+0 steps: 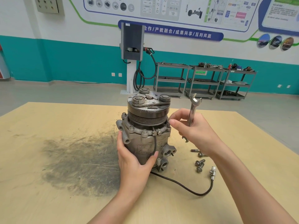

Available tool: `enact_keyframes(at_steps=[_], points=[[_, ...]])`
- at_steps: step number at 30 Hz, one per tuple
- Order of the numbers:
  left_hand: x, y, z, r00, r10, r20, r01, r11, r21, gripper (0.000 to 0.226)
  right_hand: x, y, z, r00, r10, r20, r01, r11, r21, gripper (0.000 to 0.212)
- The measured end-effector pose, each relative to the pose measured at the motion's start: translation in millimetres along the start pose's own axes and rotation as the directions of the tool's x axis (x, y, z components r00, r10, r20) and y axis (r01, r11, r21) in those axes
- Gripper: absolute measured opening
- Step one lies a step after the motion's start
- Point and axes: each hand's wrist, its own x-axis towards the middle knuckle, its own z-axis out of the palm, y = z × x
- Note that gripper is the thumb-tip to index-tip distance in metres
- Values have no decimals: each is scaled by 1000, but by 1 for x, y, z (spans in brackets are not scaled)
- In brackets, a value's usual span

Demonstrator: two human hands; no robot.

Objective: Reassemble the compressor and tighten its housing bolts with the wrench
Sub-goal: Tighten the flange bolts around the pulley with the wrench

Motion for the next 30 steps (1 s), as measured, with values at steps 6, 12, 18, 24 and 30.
enact_keyframes(at_steps=[6,12,18,24,30], points=[[0,-3,1,1000,0,1,0,1000,5,117,1,-1,5,999,-27,-48,22,996,-87,9],[0,-3,1,1000,-14,8,14,1000,-13,112,1,0,0,998,-45,35,52,972,-231,5],[1,2,0,999,-45,30,45,999,-8,113,2,2,10,998,-58,-34,46,959,-279,16],[0,7,-1,997,-68,38,69,998,-6,119,1,2,18,991,-3,-134,-12,994,-110,23],[0,7,-1,997,-67,43,68,998,-16,119,0,-3,5,997,77,19,-77,997,9,5]])
